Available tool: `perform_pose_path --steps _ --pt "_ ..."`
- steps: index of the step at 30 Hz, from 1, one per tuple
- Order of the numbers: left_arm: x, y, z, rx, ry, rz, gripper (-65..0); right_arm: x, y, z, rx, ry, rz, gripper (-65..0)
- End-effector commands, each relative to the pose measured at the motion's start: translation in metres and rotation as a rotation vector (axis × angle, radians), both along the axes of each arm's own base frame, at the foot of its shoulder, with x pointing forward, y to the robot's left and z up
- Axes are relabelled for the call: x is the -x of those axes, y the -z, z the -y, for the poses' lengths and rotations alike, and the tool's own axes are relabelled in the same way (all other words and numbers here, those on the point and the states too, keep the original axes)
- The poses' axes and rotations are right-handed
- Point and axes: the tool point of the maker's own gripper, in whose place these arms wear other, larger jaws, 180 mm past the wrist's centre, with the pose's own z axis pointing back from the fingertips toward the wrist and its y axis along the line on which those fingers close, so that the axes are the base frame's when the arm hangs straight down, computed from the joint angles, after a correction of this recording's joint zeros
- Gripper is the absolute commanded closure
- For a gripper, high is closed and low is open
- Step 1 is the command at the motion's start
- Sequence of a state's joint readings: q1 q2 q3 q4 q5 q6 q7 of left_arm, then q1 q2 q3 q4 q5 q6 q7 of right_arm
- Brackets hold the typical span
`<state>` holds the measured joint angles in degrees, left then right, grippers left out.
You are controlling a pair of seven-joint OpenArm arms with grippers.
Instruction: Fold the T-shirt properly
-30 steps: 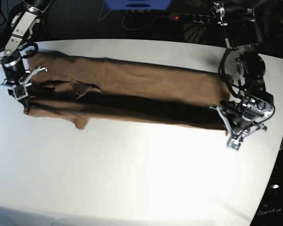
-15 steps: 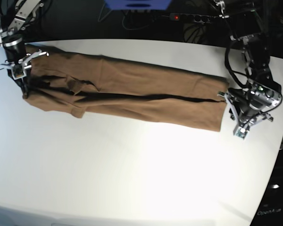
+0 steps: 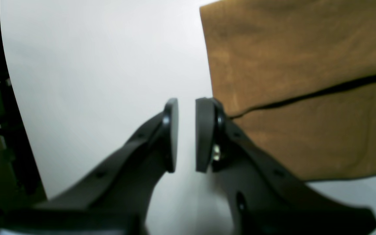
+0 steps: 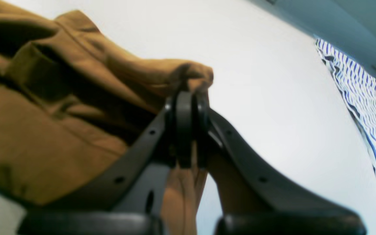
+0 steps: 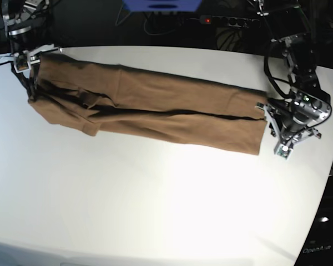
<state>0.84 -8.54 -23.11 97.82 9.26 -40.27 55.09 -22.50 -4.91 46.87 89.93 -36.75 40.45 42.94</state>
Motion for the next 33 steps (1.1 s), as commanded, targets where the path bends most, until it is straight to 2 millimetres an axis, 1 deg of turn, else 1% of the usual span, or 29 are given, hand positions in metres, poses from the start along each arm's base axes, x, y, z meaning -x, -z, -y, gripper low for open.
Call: perform_pose_path --steps 1,5,10,16,20,30,33 --pt "-0.007 -0.011 -0.003 -0.009 0.0 0.04 -8.8 0.0 -0.014 0.003 0.011 -0.008 0.055 -0.1" --pt "-0.007 -0.009 -0.003 -0.006 -0.001 0.035 -8.8 0.005 -0.012 0.004 0.007 -0.005 0.047 -0.1" --pt "-0.007 -0.009 -0.003 -0.006 -0.001 0.034 -8.8 0.021 -0.012 0.021 -0.022 0.047 0.106 -0.1" --pt "-0.008 -0.01 -0.005 -0.012 -0.001 0.036 -8.8 0.04 -0.013 0.031 -0.065 0.091 0.181 -0.1" --pt "-0.008 -0.009 -0.001 -0.001 0.004 0.037 -8.8 0.048 -0.007 0.03 -0.107 0.099 0.209 -0.1" --pt "-0.012 -0.012 0.002 0.008 0.009 0.05 -8.8 0.05 -0.005 0.025 -0.12 0.097 0.209 -0.1" --pt "-0.021 -0.013 0.023 0.02 0.064 0.055 -8.8 0.051 -0.002 0.023 -0.132 0.102 0.204 -0.1"
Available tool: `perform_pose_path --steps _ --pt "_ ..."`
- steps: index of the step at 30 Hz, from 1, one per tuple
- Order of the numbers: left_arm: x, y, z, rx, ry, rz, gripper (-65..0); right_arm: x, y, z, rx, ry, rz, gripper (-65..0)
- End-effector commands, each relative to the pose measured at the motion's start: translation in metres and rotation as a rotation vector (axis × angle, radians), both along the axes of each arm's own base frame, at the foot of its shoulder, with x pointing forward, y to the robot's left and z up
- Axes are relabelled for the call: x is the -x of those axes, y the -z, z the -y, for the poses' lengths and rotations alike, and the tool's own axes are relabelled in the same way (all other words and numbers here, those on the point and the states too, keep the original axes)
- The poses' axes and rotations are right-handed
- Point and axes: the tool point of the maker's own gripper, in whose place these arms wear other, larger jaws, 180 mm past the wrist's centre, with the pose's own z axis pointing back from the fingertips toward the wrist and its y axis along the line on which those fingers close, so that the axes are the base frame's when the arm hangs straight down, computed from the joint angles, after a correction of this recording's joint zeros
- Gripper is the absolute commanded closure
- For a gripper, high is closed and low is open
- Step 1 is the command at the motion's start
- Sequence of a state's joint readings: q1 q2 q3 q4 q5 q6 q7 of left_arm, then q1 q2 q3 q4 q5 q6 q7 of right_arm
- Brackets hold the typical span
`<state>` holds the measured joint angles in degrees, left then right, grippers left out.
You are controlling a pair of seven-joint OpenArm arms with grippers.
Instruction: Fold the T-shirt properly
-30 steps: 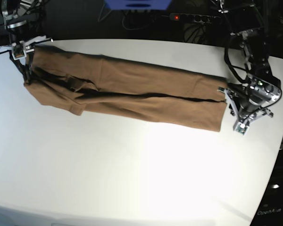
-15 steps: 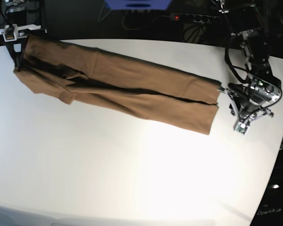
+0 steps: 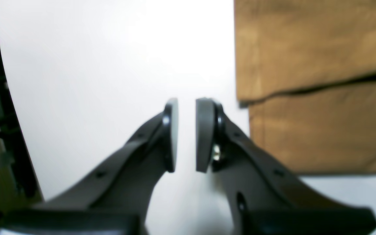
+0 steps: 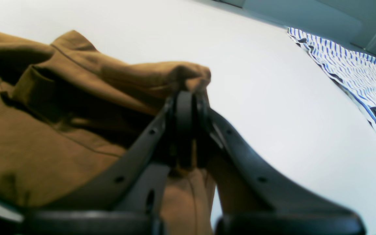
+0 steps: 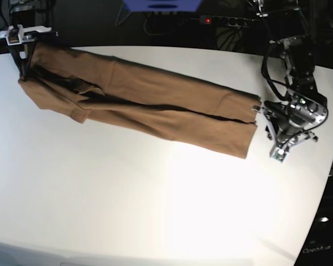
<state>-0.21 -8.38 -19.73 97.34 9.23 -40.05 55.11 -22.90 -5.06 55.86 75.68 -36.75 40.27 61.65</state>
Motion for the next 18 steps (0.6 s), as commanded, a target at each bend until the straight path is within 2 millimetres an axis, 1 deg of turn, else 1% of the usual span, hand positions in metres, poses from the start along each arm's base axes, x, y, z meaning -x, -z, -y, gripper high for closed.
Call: perform_pose_path --steps 1,5,7,8,9,11,14,18 --pt "-0.013 -0.012 0.011 0.018 0.028 0.051 -8.8 0.002 -0.008 0.002 0.003 0.006 0.041 -0.1" --pt "-0.016 -0.008 0.048 0.033 0.121 0.041 -8.8 0.002 -0.006 0.001 -0.005 0.01 0.04 -0.1" --pt "-0.023 -0.012 0.062 0.041 0.151 0.054 -8.8 0.002 -0.006 0.001 -0.005 0.01 0.04 -0.1" --pt "-0.025 -0.014 0.064 0.041 0.157 0.059 -8.8 0.002 -0.006 0.001 -0.005 0.01 0.04 -0.1" --pt "-0.026 -0.011 0.067 0.045 0.163 0.051 -8.8 0.002 -0.006 0.001 -0.005 0.01 0.04 -0.1" --pt "-0.023 0.004 0.071 0.067 0.161 0.007 -8.8 0.002 -0.006 0.001 -0.005 0.01 0.04 -0.1" --pt "-0.03 0.019 0.07 0.09 0.152 -0.037 -8.8 0.002 -0.006 0.001 -0.005 0.01 0.04 -0.1" --pt "-0.032 0.033 0.08 0.144 0.166 -0.035 -8.8 0.002 -0.006 0.002 -0.004 0.011 0.04 -0.1"
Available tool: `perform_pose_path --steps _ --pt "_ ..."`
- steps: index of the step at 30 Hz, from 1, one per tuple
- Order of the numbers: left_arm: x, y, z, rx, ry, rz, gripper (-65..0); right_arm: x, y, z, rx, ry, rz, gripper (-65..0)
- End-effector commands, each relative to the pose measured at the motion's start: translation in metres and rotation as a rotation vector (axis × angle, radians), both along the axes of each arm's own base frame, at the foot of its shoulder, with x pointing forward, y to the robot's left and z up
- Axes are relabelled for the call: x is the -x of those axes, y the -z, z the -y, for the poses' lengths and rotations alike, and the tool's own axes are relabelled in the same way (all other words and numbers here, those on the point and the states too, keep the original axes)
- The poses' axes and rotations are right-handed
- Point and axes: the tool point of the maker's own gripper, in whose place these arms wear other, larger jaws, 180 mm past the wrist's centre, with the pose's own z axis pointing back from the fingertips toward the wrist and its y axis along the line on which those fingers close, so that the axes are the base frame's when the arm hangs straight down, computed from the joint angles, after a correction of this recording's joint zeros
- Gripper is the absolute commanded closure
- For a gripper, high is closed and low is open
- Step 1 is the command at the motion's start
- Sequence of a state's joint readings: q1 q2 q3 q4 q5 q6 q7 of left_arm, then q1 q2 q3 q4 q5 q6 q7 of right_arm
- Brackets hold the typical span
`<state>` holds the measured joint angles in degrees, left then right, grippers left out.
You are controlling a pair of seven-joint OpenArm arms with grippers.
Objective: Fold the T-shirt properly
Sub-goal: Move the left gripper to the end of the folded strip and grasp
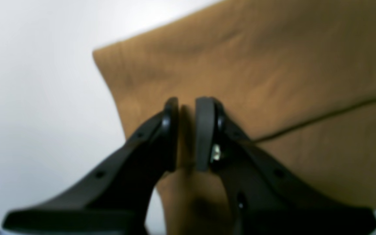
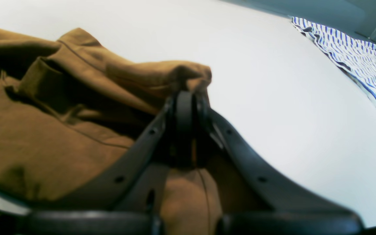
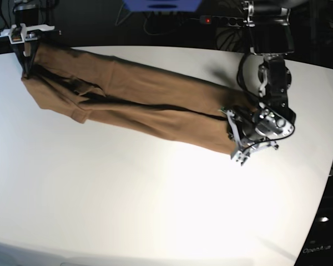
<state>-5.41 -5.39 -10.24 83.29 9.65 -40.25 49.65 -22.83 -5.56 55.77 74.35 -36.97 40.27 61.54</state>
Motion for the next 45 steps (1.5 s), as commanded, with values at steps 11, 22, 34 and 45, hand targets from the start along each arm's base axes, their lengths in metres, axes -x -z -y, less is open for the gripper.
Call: perform_pose_path --steps 11,22,34,45 --pt "0.001 0.018 0.002 0.045 -0.012 -0.033 -8.8 -0.015 -0.022 0.008 0.033 0.001 0.096 -0.1" --pt "0.043 0.055 -0.004 0.089 -0.052 -0.115 -8.8 -0.025 -0.028 0.01 0.044 -0.009 0.12 -0.1" --pt "0.098 0.083 -0.016 0.088 -0.101 -0.221 -8.8 -0.032 -0.032 0.012 0.051 -0.011 0.138 -0.1" --pt "0.136 0.097 -0.04 0.083 -0.19 -0.284 -8.8 -0.008 -0.037 0.006 0.047 -0.029 0.17 0.0"
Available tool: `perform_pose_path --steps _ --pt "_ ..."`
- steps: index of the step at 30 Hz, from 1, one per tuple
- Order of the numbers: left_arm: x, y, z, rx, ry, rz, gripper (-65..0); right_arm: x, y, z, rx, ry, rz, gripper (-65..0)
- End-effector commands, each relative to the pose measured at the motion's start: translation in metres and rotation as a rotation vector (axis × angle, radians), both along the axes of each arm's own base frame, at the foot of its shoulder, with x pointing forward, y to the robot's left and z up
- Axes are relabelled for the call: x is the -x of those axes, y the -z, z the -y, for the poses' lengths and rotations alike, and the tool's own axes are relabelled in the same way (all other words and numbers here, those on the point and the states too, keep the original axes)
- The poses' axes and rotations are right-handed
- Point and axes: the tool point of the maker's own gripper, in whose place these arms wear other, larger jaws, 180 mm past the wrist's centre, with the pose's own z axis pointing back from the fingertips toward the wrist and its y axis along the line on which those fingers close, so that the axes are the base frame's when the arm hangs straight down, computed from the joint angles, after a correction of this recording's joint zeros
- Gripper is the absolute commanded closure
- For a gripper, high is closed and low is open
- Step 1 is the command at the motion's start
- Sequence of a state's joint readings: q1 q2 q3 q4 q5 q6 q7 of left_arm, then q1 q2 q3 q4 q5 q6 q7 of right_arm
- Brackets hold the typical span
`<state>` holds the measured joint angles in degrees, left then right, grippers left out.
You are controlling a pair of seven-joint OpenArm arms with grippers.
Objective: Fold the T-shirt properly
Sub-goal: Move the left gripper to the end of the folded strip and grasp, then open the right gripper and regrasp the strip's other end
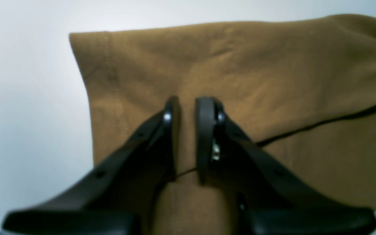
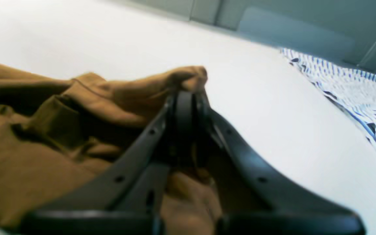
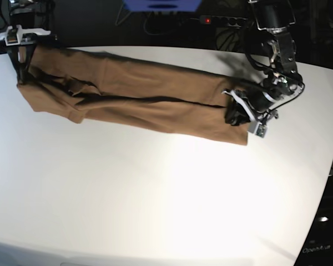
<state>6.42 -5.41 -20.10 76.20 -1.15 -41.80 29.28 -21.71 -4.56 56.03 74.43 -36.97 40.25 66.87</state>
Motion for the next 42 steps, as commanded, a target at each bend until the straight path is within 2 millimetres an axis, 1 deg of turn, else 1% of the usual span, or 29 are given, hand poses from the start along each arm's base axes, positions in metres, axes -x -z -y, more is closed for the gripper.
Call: perform_pose_path --steps 1,4,8,12,16,19,22,23,25,29,31,32,33,36,39,40,42 --pt "0.081 0.058 -0.034 -0.246 0.058 -0.368 -8.8 0.003 -0.016 0.004 0.021 -0.002 0.061 0.0" --pt "0.09 0.061 -0.035 -0.246 0.058 -0.384 -8.8 0.009 -0.013 0.004 0.016 0.0 0.047 0.0" --pt "0.101 0.065 -0.033 -0.243 0.061 -0.407 -8.8 0.014 0.004 0.004 -0.033 0.016 0.019 0.0" --pt "0.109 0.068 -0.033 -0.242 0.063 -0.423 -8.8 0.017 0.009 0.004 -0.05 0.021 0.008 0.0" --pt "0.11 0.068 -0.033 -0.242 0.063 -0.426 -8.8 0.02 0.018 0.003 -0.078 0.033 -0.004 0.0" --pt "0.111 0.068 -0.034 -0.245 0.064 -0.429 -8.8 0.02 0.02 0.009 -0.079 0.036 -0.008 -0.1" --pt "0.111 0.069 -0.034 -0.243 0.064 -0.429 -8.8 0.022 0.024 0.01 -0.09 0.043 -0.016 -0.4" --pt "0.111 0.069 -0.034 -0.243 0.064 -0.429 -8.8 0.022 0.023 0.013 -0.084 0.043 -0.019 -1.6" --pt "0.111 0.069 -0.034 -0.243 0.064 -0.431 -8.8 0.022 0.024 0.015 -0.082 0.043 -0.024 -8.0" --pt "0.111 0.069 -0.033 -0.241 0.063 -0.428 -8.8 0.025 0.025 0.015 -0.083 0.044 -0.034 -26.8" --pt "0.111 0.069 -0.033 -0.241 0.063 -0.428 -8.8 0.027 0.028 0.014 -0.095 0.048 -0.036 -33.1" --pt "0.111 0.069 -0.034 -0.243 0.063 -0.428 -8.8 0.028 0.031 0.014 -0.102 0.052 -0.04 -35.0" --pt "0.111 0.069 -0.034 -0.242 0.063 -0.426 -8.8 0.03 0.033 0.014 -0.109 0.054 -0.044 -36.0" --pt "0.111 0.069 -0.035 -0.243 0.063 -0.428 -8.8 0.033 0.039 0.014 -0.128 0.063 -0.057 -36.3" --pt "0.111 0.069 -0.035 -0.243 0.063 -0.428 -8.8 0.033 0.036 0.022 -0.112 0.064 -0.058 -36.3" --pt "0.111 0.069 -0.035 -0.243 0.063 -0.428 -8.8 0.036 0.035 0.025 -0.107 0.077 -0.059 -36.3" --pt "0.111 0.069 -0.035 -0.243 0.063 -0.428 -8.8 0.042 0.027 0.042 -0.076 0.126 -0.038 -36.0"
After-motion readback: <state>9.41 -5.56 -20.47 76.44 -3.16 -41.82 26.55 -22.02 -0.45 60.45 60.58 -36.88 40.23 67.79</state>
